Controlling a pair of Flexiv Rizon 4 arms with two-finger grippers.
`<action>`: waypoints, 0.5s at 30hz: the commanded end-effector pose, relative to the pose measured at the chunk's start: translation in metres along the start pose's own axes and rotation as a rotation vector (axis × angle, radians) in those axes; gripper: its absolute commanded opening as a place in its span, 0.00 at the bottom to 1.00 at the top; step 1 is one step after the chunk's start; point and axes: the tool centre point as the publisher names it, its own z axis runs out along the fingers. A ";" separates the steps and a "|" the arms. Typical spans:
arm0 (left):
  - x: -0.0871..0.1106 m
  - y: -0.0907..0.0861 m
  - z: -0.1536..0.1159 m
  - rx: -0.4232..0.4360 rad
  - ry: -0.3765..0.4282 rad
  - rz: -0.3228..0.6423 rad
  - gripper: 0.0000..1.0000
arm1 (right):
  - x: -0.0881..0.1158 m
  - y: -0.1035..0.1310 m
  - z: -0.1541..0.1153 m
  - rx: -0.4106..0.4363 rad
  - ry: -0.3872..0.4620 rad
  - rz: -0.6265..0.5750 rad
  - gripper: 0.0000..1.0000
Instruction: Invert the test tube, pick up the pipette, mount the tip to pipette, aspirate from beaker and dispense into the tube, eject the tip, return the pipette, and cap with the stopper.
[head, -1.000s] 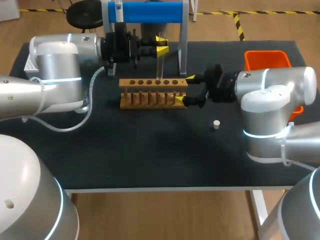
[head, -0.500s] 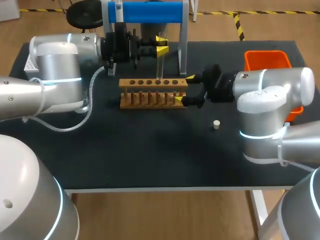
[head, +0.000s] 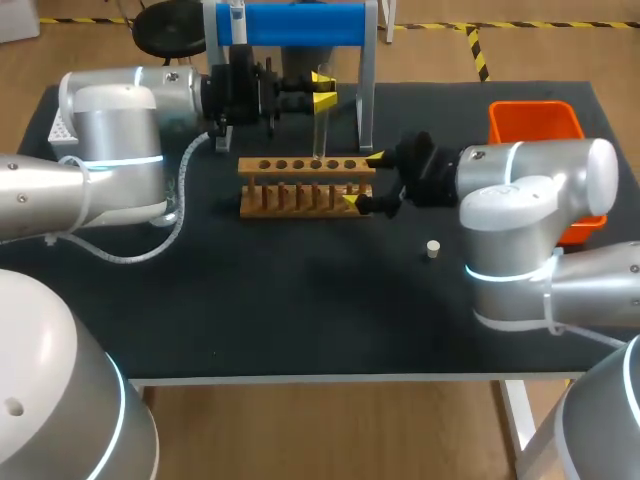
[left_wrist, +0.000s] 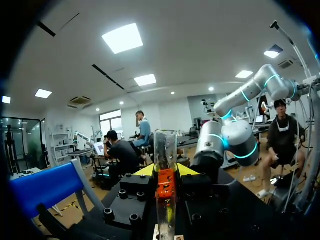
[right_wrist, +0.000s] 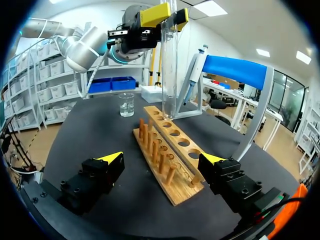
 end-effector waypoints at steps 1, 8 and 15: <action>-0.001 0.000 0.000 -0.001 0.003 -0.001 0.00 | 0.002 0.000 0.002 -0.002 -0.007 0.005 1.00; -0.001 0.000 0.000 -0.001 0.003 -0.001 0.00 | 0.002 0.001 0.000 -0.013 -0.005 0.012 1.00; -0.001 0.000 0.000 -0.001 0.003 -0.001 0.00 | 0.002 0.001 0.000 -0.013 -0.005 0.012 1.00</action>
